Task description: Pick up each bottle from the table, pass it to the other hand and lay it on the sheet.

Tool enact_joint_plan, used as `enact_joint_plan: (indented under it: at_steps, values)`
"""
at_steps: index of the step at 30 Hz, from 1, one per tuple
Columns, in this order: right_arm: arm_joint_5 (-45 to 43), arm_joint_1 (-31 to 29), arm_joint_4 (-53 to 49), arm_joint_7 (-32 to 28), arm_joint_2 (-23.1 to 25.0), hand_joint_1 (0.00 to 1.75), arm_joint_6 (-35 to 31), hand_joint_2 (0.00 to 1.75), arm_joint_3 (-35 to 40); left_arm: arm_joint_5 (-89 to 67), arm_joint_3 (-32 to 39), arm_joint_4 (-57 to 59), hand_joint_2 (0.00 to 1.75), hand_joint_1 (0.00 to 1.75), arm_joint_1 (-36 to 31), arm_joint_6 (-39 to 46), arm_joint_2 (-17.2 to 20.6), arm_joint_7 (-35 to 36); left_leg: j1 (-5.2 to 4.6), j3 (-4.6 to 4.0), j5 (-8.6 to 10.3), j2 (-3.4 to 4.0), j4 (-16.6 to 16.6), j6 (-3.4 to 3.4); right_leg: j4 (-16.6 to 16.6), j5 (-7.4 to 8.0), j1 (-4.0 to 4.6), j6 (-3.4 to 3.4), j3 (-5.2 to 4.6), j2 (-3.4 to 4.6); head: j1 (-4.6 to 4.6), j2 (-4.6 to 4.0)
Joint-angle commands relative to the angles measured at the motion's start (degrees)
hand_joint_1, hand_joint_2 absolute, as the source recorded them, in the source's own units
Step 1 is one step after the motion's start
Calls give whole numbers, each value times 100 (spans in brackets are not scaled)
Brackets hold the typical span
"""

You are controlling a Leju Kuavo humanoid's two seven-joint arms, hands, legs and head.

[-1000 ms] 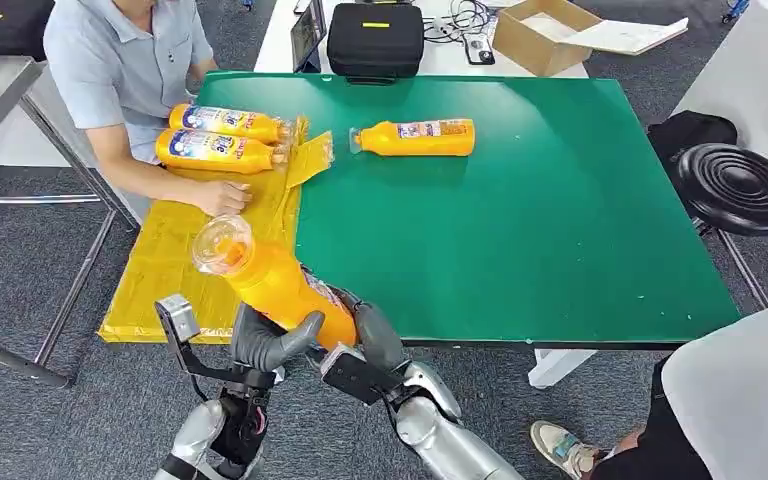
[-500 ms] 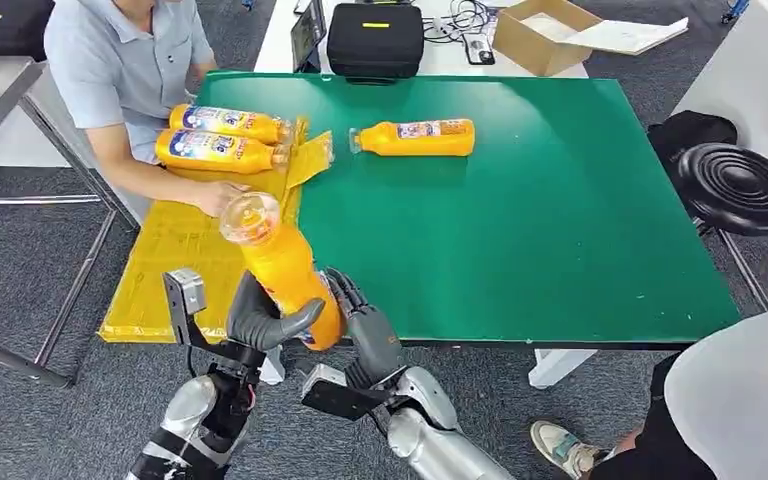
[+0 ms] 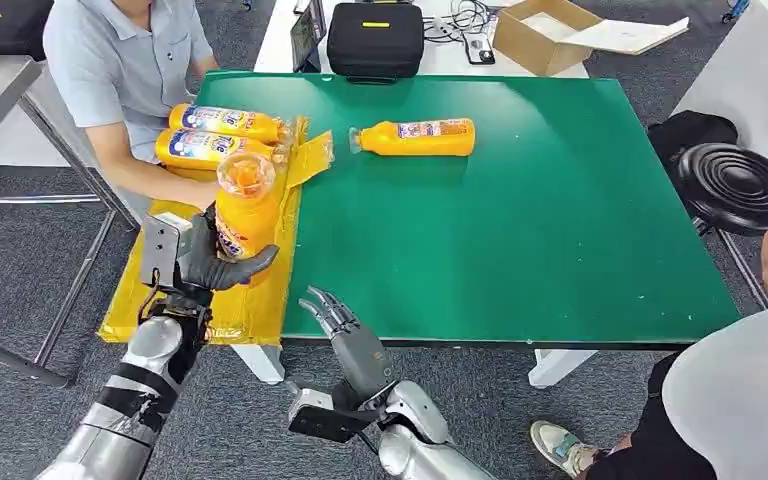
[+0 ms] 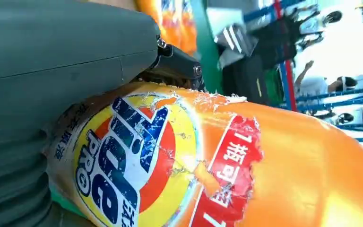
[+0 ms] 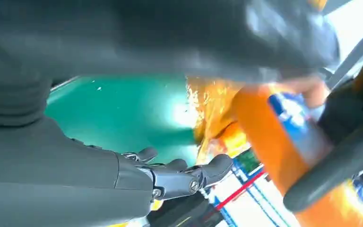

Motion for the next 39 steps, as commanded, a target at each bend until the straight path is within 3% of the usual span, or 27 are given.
enact_joint_plan:
  at_steps: [1, 5, 8, 12, 17, 34, 35, 36, 39]
  values:
    - [-299, -112, -3, -2, -66, 0, 144, 0, 314, -2199, -198, 1742, 175, 175, -1123, 1080, 116, -78, 6, 30, -8, -13, -1, -5, -3, -13, 7, -10, 36, -14, 0, 0]
    - [-389, -101, -77, -2, -44, 0, 313, 0, 393, -2928, -350, 2333, 175, 175, -1465, 1466, 85, 1, 2, 16, -2, -14, -2, -4, -2, -6, 3, -8, 19, -12, -2, 0]
    - [-454, -115, -104, -2, 22, 0, 475, 0, 574, -4183, -883, 3738, 175, 175, -2244, 1732, 44, 483, 7, 27, -8, -20, 2, -6, 0, -13, 9, -11, 33, -20, 0, 0]
    - [-505, -129, -97, -2, 119, 0, 641, 0, 783, -4768, -1167, 4915, 175, 175, -2830, 1170, -91, 978, 3, 15, 1, -18, 0, -5, 0, -6, 6, -6, 18, -16, -2, 0]
    - [-617, -52, -386, -2, 111, 0, 855, 0, 1010, -4836, -1106, 5284, 175, 175, -3024, 635, -103, 1460, 5, 24, -6, -9, 2, -4, 1, -10, 7, -6, 26, -11, 0, 0]
    - [-697, -87, -317, -2, 141, 0, 982, 0, 1227, -4764, -874, 5405, 175, 175, -3009, 11, -60, 1732, 4, 19, -7, -1, 3, -5, 3, -9, 5, -7, 19, -2, 0, 0]
    - [-712, -90, -309, -2, 144, 0, 1004, 0, 1241, -4716, -819, 5396, 175, 59, -2993, -29, -75, 1691, 6, 28, -11, -1, 3, -6, 2, -14, 7, -9, 30, -3, 0, 0]
    - [-730, -90, -326, -2, 134, 0, 998, 0, 1275, -4592, -679, 5376, 175, 0, -2978, -127, -91, 1603, 6, 24, -9, 0, 2, -6, 1, -10, 7, -8, 25, -1, 0, 0]
    - [-753, -105, -301, -2, 140, 0, 1004, 0, 1329, -4185, -287, 5272, 175, 0, -2945, -375, -163, 1208, 5, 20, -5, -2, -1, -5, -1, -8, 6, -6, 21, -3, 0, 0]
